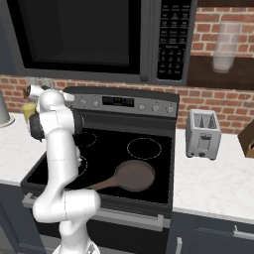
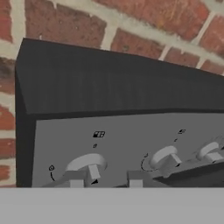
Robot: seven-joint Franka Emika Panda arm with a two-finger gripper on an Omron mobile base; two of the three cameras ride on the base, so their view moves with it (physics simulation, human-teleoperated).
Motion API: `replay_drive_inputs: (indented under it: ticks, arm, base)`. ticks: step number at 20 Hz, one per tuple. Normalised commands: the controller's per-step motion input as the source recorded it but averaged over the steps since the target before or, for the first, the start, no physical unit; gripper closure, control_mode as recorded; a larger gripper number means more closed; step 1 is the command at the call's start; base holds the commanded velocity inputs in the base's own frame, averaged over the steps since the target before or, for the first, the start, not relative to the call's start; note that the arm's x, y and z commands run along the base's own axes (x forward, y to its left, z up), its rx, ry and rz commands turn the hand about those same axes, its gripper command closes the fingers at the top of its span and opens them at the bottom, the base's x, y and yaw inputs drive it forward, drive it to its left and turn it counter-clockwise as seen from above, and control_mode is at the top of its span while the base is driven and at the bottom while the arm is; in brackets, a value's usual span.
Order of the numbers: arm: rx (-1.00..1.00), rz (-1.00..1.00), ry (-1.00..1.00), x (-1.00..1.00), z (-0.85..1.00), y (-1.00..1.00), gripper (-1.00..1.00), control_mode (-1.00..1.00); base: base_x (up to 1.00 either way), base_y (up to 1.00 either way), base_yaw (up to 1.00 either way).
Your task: Pick the kettle from the counter and place it on a stove burner. Then turn the burner on.
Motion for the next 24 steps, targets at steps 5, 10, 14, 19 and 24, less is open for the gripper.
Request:
replay_drive_inputs:
  ticks: [5,10,14,19,24]
  arm:
    - [-0.01,0.0,0.0,0.01,-0.02,0.0,1.0,-1.0]
    - [-0.07,0.04,0.0,0.08,-0.17,0.0,1.0,-1.0]
    - [-0.17,0.21,0.0,0.11,-0.33,0.0,1.0,-1.0]
    - [-0.25,0.34,0.0,0.09,-0.34,0.04,1.0,-1.0]
    - [-0.31,0.41,0.0,0.05,-0.37,0.11,1.0,-1.0]
  base:
    - [0.0,0.0,0.0]
    - [0.0,0.0,0.0]
    - [0.0,0.0,0.0]
    - [0.0,0.0,0.0]
    - [0.0,0.0,0.0]
